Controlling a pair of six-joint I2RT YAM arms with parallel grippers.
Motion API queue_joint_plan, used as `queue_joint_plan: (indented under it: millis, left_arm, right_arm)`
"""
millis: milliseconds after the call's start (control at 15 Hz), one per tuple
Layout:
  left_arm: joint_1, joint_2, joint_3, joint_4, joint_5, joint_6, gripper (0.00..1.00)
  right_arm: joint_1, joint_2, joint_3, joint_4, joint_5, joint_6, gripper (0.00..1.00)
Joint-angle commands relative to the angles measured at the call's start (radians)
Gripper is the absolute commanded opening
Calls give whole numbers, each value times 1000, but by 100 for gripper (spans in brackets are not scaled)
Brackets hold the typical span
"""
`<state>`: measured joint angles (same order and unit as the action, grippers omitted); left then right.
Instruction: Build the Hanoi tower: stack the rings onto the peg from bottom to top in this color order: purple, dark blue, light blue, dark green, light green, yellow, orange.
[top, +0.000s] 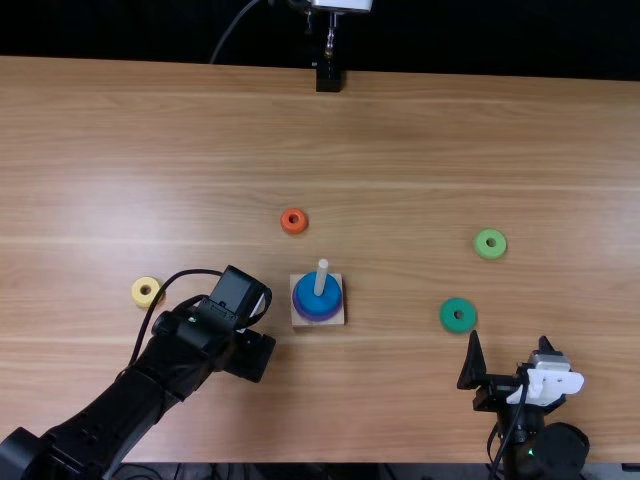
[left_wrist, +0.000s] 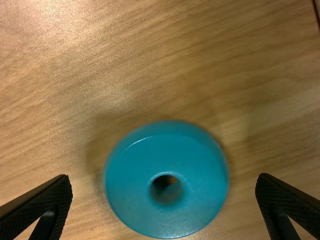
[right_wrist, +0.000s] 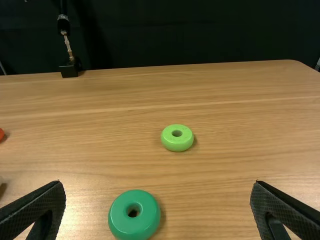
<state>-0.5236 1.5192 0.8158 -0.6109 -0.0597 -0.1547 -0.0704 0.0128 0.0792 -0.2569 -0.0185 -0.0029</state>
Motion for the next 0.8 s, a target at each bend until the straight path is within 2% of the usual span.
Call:
queue_joint_plan:
  millis: [0,67,200,267,600,733]
  left_arm:
    - [-3,16,-14,3,4,9,100]
    - [-1,30,-14,3,4,7,100]
    - [0,41,-12,3,58,9,100]
    - [0,42,-12,3,67,9,100]
    - [2,41,-17,5,71,9,100]
    - [2,39,-18,83,65,9,39]
  right_arm:
    - [-9,-13,-62,-70,-4,-5,100]
    - [-9,-13,-62,-70,-4,-5,100]
    - [-9,-13,-62,-70,-4,-5,100]
    - [-9,-13,-62,-72,-4,-5,100]
    - [-9,-13,-62,-70,-4,-5,100]
    - [-9,-13,-62,-70,-4,-5,100]
